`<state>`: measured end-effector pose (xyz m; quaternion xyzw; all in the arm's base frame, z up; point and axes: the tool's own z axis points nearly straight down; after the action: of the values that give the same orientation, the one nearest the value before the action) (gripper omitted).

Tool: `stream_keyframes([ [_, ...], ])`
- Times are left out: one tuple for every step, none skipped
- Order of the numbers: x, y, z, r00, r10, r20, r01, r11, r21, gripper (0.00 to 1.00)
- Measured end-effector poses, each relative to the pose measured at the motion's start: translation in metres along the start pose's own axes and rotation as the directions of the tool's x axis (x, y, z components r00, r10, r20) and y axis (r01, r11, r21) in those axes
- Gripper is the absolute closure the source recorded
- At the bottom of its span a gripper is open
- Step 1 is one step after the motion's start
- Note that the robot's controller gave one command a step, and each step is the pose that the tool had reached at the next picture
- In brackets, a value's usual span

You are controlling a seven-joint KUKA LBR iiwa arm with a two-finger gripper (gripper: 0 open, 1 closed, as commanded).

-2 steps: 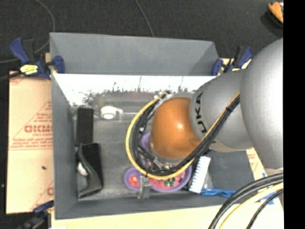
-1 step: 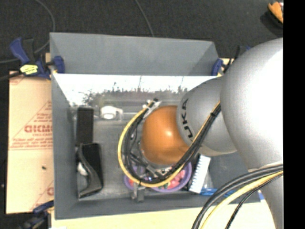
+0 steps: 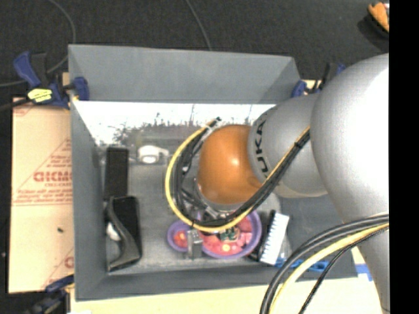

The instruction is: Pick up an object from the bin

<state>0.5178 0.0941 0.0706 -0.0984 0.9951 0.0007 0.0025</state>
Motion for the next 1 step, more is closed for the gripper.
stream_keyframes([
  [0.0055,-0.015,0.0003,0.97,-0.242,0.013,0.242,0.97,0.004,0.0],
])
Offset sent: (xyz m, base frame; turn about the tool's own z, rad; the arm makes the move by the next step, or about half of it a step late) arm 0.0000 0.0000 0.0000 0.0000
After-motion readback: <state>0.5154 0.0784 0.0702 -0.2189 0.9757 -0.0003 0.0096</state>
